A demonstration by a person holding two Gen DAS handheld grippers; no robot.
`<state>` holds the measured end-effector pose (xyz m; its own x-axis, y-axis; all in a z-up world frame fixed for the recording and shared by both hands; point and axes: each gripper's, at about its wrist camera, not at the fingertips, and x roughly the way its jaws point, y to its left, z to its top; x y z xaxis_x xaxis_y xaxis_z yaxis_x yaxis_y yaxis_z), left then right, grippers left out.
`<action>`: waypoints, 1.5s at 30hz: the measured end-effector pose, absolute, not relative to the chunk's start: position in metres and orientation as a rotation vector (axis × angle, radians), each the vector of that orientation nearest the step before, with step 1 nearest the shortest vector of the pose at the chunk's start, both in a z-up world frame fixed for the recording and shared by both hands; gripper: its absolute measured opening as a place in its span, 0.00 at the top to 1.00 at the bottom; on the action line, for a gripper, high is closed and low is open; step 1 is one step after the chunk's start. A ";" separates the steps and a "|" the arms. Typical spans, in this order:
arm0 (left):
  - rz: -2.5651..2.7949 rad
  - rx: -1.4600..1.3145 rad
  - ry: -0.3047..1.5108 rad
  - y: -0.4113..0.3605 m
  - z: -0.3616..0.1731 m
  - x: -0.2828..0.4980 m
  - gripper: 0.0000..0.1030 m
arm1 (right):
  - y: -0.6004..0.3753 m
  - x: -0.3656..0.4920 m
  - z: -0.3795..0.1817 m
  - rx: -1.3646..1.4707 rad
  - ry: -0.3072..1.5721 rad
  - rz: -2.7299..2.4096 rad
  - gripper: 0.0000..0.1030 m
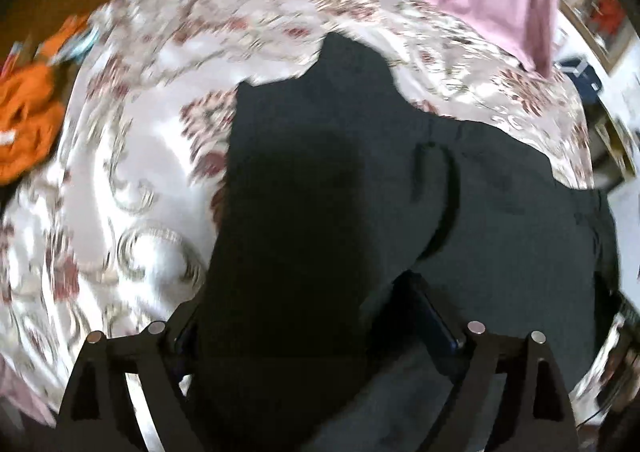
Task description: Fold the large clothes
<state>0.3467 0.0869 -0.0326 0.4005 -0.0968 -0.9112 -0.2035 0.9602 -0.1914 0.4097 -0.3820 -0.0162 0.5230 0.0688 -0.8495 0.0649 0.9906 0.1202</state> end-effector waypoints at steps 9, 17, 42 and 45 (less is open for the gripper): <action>0.196 -0.380 1.038 0.090 -0.004 0.297 0.01 | -0.397 0.356 0.036 0.200 0.820 -0.052 0.07; 0.154 -0.186 0.835 0.033 0.047 0.233 0.00 | -0.369 0.281 0.071 0.158 0.534 -0.025 0.02; 0.117 -0.095 0.421 -0.024 0.088 0.084 0.00 | -0.291 0.131 0.091 0.087 0.264 0.145 0.02; 0.113 -0.098 0.403 -0.025 0.086 0.073 0.00 | -0.284 0.115 0.088 0.051 0.232 0.138 0.02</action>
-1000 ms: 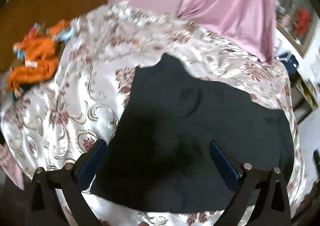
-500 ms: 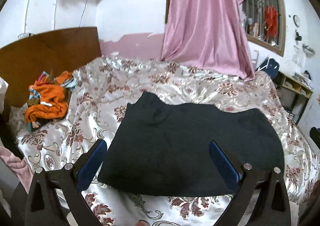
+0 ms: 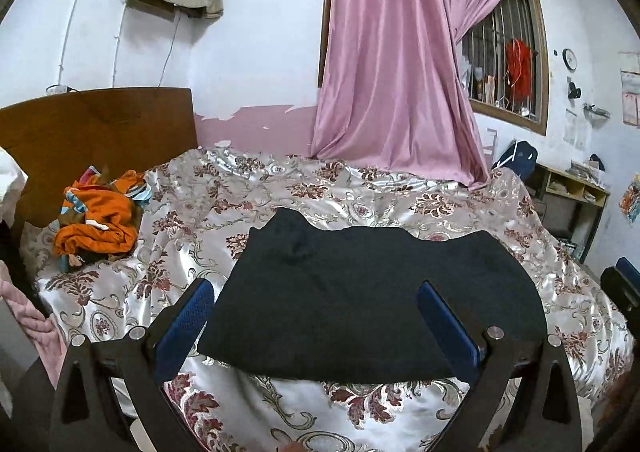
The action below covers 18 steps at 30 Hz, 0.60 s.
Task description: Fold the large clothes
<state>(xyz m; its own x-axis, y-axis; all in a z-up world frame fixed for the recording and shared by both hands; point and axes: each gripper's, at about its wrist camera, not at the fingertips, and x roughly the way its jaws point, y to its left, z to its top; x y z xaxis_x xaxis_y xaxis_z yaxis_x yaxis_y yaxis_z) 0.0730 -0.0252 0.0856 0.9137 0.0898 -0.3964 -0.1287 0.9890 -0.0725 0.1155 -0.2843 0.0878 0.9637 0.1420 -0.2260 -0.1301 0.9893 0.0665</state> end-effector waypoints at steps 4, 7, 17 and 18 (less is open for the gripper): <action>0.116 -0.092 0.404 -0.027 0.081 0.065 0.00 | -0.274 0.103 0.085 0.030 0.228 0.111 0.02; 0.128 -0.085 0.379 -0.027 0.077 0.053 0.00 | -0.272 0.096 0.085 0.050 0.226 0.109 0.02; 0.141 -0.012 0.367 -0.029 0.052 0.023 0.00 | -0.269 0.078 0.061 0.089 0.222 0.130 0.02; 0.138 -0.016 0.372 -0.028 0.050 0.022 0.00 | -0.268 0.077 0.057 0.083 0.231 0.132 0.01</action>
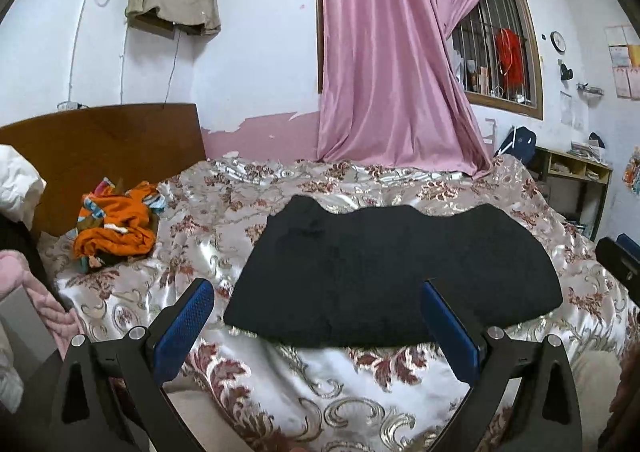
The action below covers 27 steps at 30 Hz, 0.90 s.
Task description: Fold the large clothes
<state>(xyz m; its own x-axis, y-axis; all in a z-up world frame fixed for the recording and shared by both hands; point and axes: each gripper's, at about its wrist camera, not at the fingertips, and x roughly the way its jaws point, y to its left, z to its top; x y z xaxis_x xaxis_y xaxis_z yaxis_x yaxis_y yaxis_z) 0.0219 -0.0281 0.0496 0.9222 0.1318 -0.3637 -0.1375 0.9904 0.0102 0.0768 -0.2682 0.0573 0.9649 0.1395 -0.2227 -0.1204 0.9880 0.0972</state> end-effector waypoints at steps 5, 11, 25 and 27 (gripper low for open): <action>0.142 -0.037 0.401 -0.023 0.039 0.016 0.00 | -0.265 0.070 0.043 0.057 0.264 0.141 0.02; 0.142 -0.053 0.429 -0.020 0.025 0.014 0.00 | -0.265 0.068 0.029 0.052 0.308 0.134 0.02; 0.141 -0.017 0.480 -0.029 0.003 0.015 0.00 | -0.267 0.078 0.013 0.057 0.380 0.130 0.02; 0.138 -0.015 0.482 -0.030 0.003 0.014 0.00 | -0.267 0.078 0.012 0.055 0.385 0.131 0.01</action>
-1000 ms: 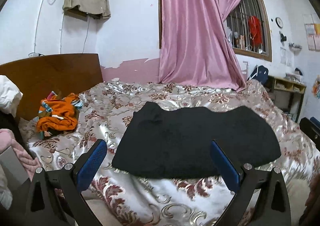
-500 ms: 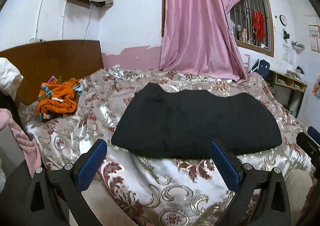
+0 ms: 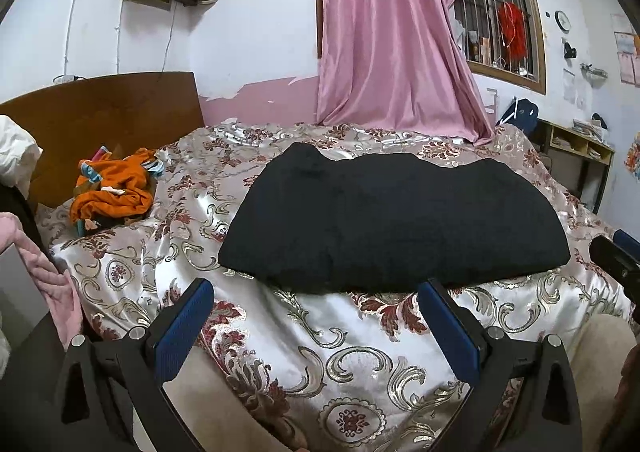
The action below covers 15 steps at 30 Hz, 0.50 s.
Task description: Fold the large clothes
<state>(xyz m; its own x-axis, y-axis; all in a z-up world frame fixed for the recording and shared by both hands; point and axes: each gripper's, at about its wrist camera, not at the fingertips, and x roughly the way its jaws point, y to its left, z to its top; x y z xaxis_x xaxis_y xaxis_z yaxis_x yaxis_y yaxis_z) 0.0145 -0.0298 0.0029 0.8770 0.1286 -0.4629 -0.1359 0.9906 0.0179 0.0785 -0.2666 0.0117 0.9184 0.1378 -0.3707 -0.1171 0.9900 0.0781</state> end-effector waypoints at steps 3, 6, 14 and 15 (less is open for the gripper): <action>0.140 -0.012 0.485 -0.030 0.002 0.014 0.00 | -0.266 0.079 0.011 0.052 0.390 0.130 0.02; 0.138 -0.013 0.481 -0.030 0.002 0.014 0.00 | -0.266 0.079 0.011 0.052 0.390 0.129 0.02; 0.139 -0.014 0.480 -0.031 0.002 0.013 0.00 | -0.267 0.080 0.011 0.053 0.391 0.129 0.01; 0.139 -0.013 0.481 -0.030 0.002 0.013 0.00 | -0.267 0.080 0.011 0.053 0.391 0.129 0.01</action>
<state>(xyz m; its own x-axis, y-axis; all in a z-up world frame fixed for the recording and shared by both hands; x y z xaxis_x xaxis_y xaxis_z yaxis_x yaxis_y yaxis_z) 0.0134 -0.0303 0.0023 0.8773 0.1300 -0.4619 -0.1363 0.9905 0.0198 0.0796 -0.2675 0.0108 0.9163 0.1359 -0.3769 -0.1155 0.9904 0.0762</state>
